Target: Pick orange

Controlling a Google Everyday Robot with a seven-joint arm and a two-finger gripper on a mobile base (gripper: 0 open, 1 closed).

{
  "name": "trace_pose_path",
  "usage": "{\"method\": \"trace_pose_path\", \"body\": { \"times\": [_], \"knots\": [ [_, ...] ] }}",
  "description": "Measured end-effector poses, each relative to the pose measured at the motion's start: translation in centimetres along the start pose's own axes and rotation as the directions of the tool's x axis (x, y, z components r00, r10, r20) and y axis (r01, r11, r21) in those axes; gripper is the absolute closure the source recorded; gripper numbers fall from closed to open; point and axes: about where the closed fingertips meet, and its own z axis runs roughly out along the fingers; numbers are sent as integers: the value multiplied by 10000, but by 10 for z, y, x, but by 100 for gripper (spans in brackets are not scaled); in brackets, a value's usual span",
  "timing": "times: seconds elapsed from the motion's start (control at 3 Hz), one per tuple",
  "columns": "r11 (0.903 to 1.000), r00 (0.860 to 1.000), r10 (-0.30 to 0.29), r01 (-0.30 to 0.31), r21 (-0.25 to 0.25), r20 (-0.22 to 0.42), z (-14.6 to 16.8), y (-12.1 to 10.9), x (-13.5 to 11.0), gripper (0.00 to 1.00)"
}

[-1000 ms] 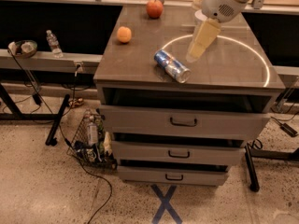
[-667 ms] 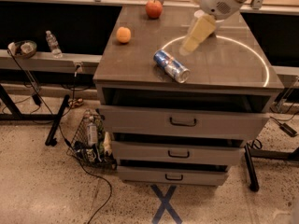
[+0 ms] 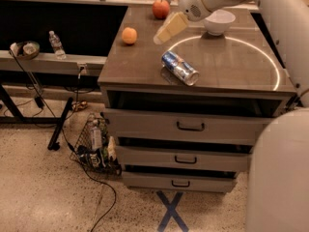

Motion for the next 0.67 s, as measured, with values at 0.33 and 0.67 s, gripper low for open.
{"method": "trace_pose_path", "body": {
  "times": [0.33, 0.67],
  "knots": [
    [9971, 9933, 689, -716, 267, 928, 65, -31, -28, 0],
    [9881, 9835, 1466, -1505, 302, 1059, 106, -44, -36, 0]
  ]
}}
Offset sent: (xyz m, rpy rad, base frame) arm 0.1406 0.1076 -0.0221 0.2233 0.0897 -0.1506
